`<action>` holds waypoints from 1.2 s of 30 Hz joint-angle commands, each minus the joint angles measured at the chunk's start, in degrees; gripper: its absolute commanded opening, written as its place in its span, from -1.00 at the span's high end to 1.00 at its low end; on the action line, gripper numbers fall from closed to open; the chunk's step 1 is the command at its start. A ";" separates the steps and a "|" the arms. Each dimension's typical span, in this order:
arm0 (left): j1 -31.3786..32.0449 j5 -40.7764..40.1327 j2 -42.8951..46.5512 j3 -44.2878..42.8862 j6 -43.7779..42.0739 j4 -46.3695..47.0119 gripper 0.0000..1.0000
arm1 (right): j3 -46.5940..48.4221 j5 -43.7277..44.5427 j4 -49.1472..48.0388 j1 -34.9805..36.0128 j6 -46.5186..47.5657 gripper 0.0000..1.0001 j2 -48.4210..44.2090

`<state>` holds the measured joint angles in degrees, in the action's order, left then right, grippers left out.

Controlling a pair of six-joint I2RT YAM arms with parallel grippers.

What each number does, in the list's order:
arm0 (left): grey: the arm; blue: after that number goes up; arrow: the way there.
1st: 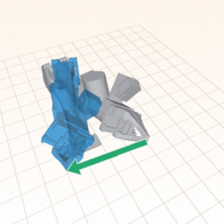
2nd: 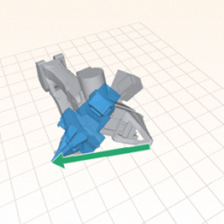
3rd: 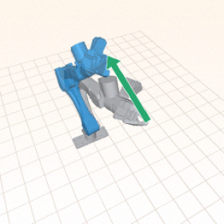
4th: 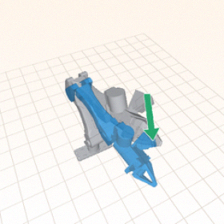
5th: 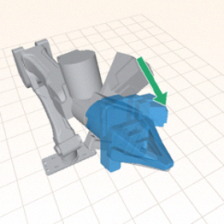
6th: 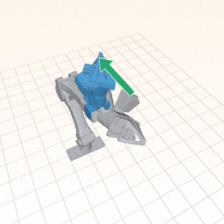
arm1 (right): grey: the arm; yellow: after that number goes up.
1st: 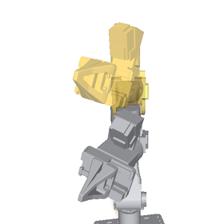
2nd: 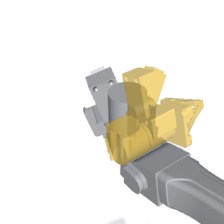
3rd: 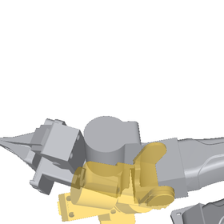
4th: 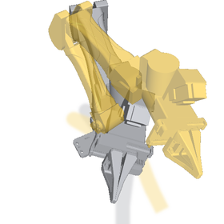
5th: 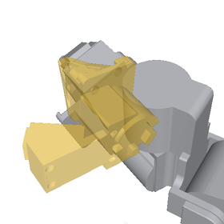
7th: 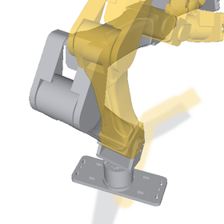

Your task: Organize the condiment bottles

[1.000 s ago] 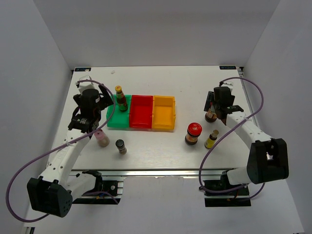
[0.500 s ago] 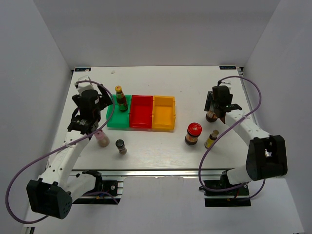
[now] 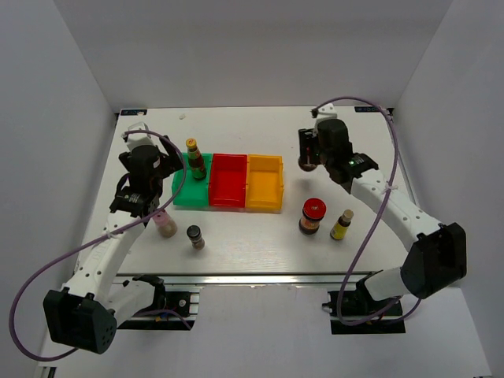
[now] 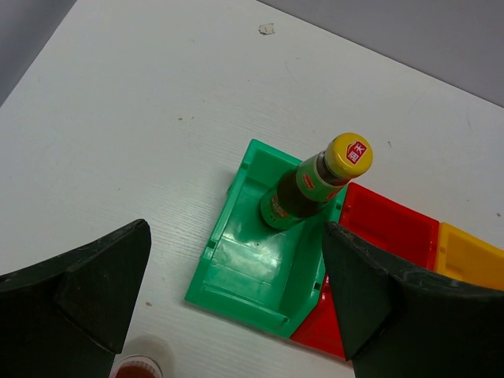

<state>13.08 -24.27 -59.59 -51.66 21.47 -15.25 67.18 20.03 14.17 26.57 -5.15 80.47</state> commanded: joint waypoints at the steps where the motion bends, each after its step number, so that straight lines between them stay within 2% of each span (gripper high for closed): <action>1: -0.07 2.03 0.09 0.51 0.50 1.53 -0.96 | 7.87 -7.54 -6.88 6.38 3.04 0.43 -1.37; 6: -0.16 2.39 -0.61 0.33 2.16 1.54 -0.97 | 15.34 -11.94 -6.35 15.51 4.62 0.43 7.05; 13: -0.07 2.74 0.79 0.86 4.37 2.24 -0.96 | 26.41 -12.47 -8.20 21.86 4.79 0.47 19.01; 18: -0.07 2.30 1.67 1.03 4.54 1.71 -0.96 | 33.97 -8.61 -6.79 23.00 4.53 0.49 26.83; 30: -0.16 3.18 2.73 0.86 4.80 1.36 -0.96 | 40.84 -4.65 -5.39 22.92 4.36 0.45 38.88; 33: -0.07 3.27 3.17 0.95 4.89 1.36 -0.96 | 41.10 -4.30 -5.73 23.00 4.01 0.33 40.29; 34: -0.07 3.44 3.34 0.86 4.89 1.27 -0.96 | 40.93 -3.86 -5.82 23.00 3.83 0.21 40.56; 36: -0.07 3.62 3.43 0.86 5.07 1.27 -0.96 | 40.93 -2.72 -5.65 22.92 3.39 0.13 41.35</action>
<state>13.08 -21.54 -57.95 -51.05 26.02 -14.28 104.27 14.26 13.37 49.56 -1.34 122.85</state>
